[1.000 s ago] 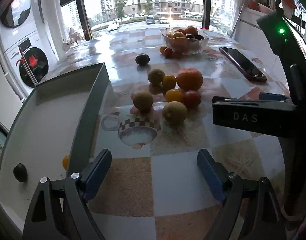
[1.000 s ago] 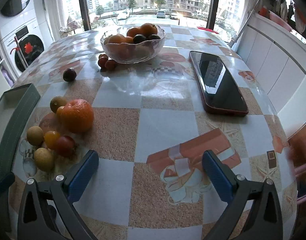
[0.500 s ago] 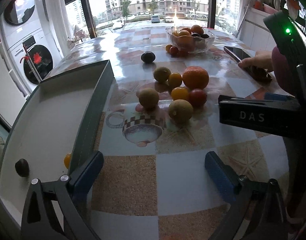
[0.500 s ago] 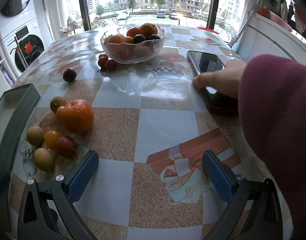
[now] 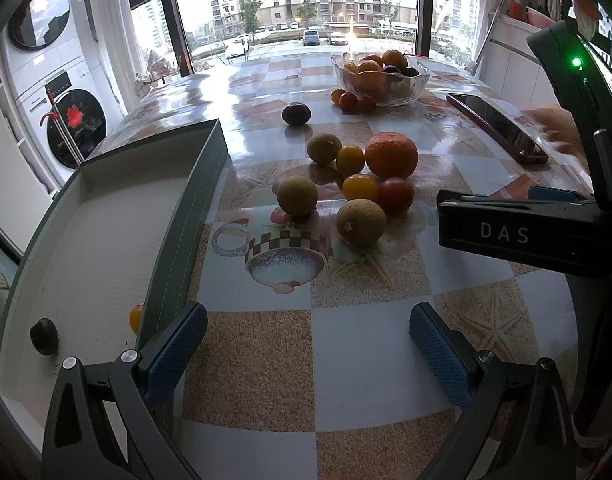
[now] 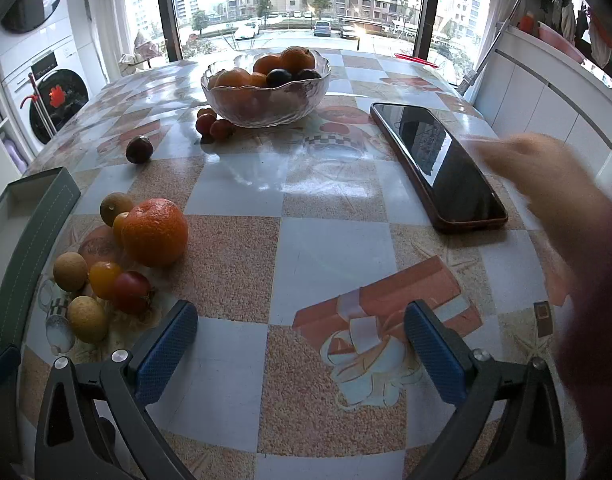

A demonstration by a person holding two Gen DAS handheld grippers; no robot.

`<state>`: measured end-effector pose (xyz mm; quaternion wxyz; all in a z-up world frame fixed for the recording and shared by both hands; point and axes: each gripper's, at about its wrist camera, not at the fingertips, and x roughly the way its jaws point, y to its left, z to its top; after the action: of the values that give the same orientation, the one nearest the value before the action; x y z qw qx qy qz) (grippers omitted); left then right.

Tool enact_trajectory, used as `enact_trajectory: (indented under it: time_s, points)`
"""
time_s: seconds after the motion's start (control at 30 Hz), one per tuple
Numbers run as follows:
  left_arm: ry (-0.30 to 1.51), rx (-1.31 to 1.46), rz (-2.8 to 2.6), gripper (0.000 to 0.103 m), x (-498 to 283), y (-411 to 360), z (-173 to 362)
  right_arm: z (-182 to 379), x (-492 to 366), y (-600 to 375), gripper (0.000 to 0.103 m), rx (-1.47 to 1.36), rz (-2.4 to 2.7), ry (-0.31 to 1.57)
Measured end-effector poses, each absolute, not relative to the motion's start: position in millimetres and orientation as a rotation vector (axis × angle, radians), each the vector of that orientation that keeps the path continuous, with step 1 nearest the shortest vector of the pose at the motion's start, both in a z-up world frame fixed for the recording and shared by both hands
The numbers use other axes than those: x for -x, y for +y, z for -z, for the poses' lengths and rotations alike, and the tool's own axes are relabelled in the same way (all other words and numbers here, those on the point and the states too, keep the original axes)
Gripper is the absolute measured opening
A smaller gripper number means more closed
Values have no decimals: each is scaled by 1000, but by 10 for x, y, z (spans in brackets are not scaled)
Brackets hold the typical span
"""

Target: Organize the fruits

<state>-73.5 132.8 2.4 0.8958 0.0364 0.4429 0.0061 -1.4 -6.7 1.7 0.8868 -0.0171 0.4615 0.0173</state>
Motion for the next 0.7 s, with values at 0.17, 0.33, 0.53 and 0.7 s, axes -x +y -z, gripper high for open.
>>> enact_trajectory:
  time_s: [0.17, 0.33, 0.53, 0.7]
  points:
    - [922, -87, 10, 102, 731, 1340, -26, -11, 5, -70, 103, 36, -36, 959]
    - [920, -95, 21, 102, 727, 1418, -29, -14, 9, -69, 103, 36, -36, 959]
    - [928, -74, -16, 102, 670, 1725, -31, -13, 8, -69, 103, 36, -36, 960]
    - [926, -81, -10, 102, 664, 1826, -18, -13, 6, -70, 103, 36, -36, 959]
